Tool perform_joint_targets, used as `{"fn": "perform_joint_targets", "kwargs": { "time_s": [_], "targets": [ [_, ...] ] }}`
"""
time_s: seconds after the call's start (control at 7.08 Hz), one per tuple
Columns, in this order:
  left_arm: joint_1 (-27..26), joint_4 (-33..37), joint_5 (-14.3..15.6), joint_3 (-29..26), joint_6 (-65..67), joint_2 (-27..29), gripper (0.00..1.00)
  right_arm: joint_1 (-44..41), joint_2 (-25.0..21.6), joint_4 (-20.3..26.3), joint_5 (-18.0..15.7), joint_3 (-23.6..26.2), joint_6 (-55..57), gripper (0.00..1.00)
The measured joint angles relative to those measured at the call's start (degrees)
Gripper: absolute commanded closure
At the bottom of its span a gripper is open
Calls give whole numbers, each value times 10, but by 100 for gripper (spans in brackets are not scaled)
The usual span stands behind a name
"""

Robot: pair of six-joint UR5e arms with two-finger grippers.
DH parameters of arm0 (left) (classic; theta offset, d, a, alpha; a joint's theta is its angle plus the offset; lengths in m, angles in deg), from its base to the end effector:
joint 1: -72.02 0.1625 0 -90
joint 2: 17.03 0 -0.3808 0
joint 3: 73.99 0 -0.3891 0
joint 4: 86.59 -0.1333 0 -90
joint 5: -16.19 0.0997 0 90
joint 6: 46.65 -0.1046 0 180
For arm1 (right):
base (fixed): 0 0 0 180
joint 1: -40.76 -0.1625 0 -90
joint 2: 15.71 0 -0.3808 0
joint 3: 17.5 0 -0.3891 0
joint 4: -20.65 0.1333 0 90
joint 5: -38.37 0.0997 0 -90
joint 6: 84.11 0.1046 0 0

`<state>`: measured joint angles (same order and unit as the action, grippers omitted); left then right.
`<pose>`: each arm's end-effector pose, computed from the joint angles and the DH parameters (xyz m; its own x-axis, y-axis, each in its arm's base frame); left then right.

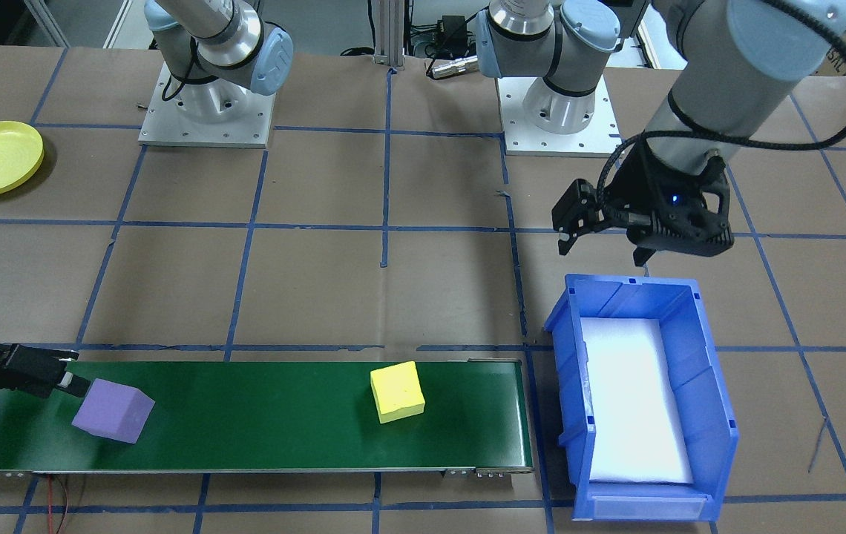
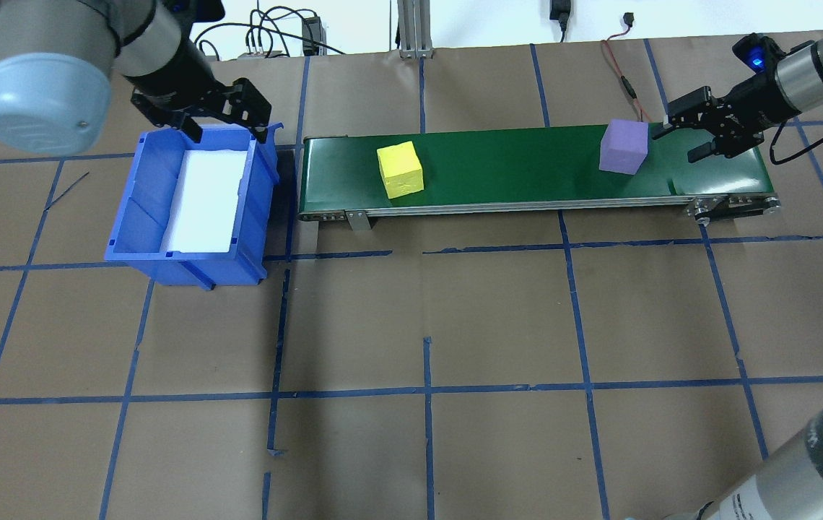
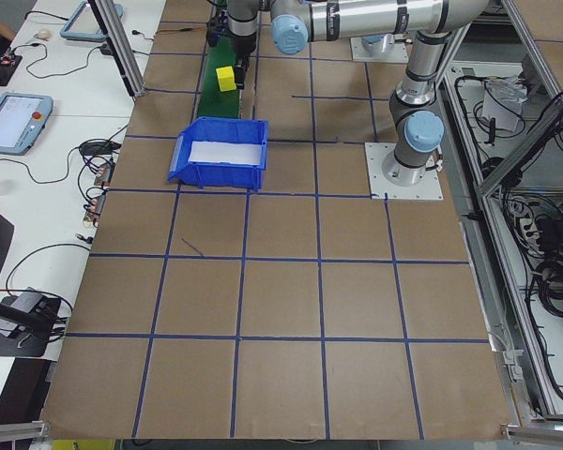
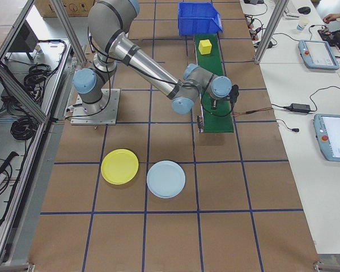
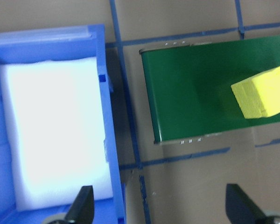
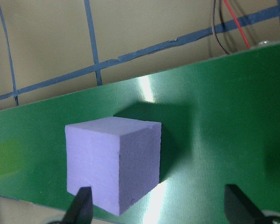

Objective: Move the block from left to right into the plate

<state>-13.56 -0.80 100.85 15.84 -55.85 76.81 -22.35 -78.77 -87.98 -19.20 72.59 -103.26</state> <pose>-0.1030 -0.5240 0.4143 -0.9923 0.0845 0.0904 0.0827 0.9963 -0.0242 -0.1046 -0.6251 0.2232 -0.8244 0.1372 -0.5491 0.1873 0.9816 -0.0360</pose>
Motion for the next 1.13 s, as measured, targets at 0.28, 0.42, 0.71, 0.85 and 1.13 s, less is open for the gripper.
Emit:
{"fn": "perform_joint_targets", "kwargs": {
  "time_s": [0.28, 0.42, 0.71, 0.85, 1.13],
  "targets": [
    [0, 62, 37, 3, 14, -22, 0, -1, 7, -19, 6, -2, 18, 0],
    [-1, 68, 48, 3, 17, -20, 0, -1, 14, -31, 6, -4, 26, 0],
    [-3, 74, 64, 1, 16, -22, 0, -1, 22, -41, 5, -12, 44, 0],
    [-1, 74, 84, 2, 12, -25, 0, -1, 26, -45, 4, -13, 47, 1],
    [-3, 74, 101, 5, 26, -28, 0, -1, 31, -56, -19, -9, 47, 52]
  ]
}}
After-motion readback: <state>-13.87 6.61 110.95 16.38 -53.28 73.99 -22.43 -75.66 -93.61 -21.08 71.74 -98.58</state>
